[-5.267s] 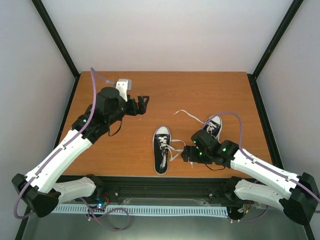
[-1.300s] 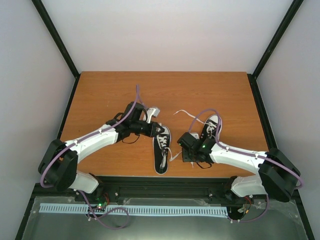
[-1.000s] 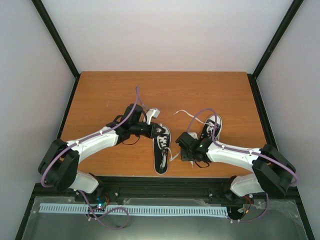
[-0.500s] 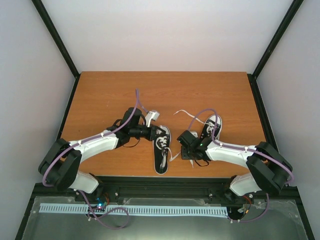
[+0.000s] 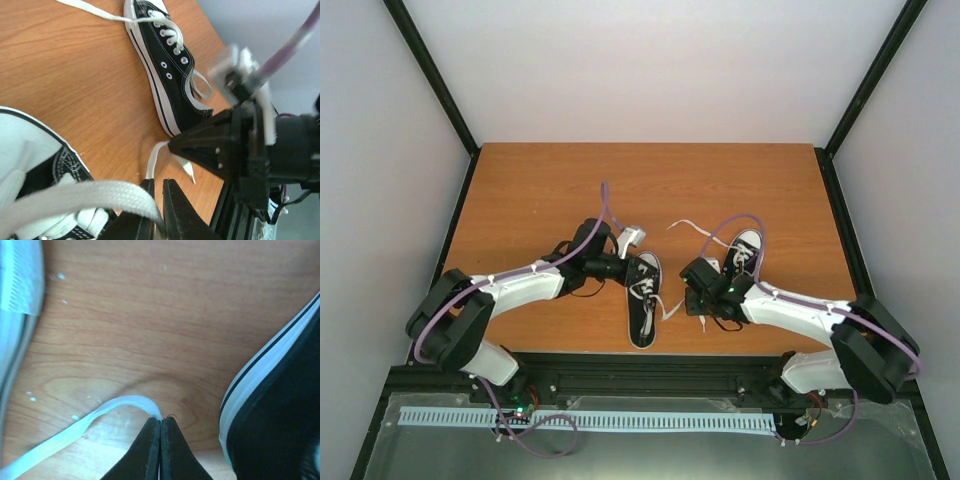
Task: Tie the shoes
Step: Cross the shoelace with the shoelace.
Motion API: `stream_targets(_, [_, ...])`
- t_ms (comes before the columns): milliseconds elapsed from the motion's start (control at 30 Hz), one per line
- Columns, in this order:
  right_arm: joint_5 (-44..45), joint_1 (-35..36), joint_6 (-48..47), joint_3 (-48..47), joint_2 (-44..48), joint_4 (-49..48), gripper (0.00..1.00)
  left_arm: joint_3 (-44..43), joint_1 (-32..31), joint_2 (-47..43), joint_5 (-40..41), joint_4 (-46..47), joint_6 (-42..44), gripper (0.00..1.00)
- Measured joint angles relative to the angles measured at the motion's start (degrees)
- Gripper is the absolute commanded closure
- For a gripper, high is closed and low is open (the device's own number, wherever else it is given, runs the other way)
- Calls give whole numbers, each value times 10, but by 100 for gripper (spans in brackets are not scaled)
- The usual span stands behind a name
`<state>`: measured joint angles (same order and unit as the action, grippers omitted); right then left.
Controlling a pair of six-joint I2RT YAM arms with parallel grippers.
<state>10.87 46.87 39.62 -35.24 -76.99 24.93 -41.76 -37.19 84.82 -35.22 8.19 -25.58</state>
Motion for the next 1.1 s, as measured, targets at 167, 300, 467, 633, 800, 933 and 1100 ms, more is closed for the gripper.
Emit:
stream_targets(167, [7,-25,-23,-24,65,14,97,0,-21,10,-7,0,8,90])
stream_targets(300, [1,-75,-42,-57,95,7,97,-12,-32,29,-13,-1,15,86])
stream_targets(467, [-13,-101,-67,-114,99,1,97,-34,-37,47,-11,-7,23,76])
stream_targets(633, [-23,-102,-86,-177,99,-5,97,-58,-38,56,-8,-20,34,65])
stream_targets(800, [-33,-102,-96,-201,99,-7,97,-68,-38,60,-10,-21,38,58])
stream_targets(933, [-41,-102,-99,-204,99,-5,97,-68,-39,61,-13,-22,39,54])
stream_targets(1100, [-56,-102,-99,-207,99,-6,97,-76,-41,71,-13,-25,43,47])
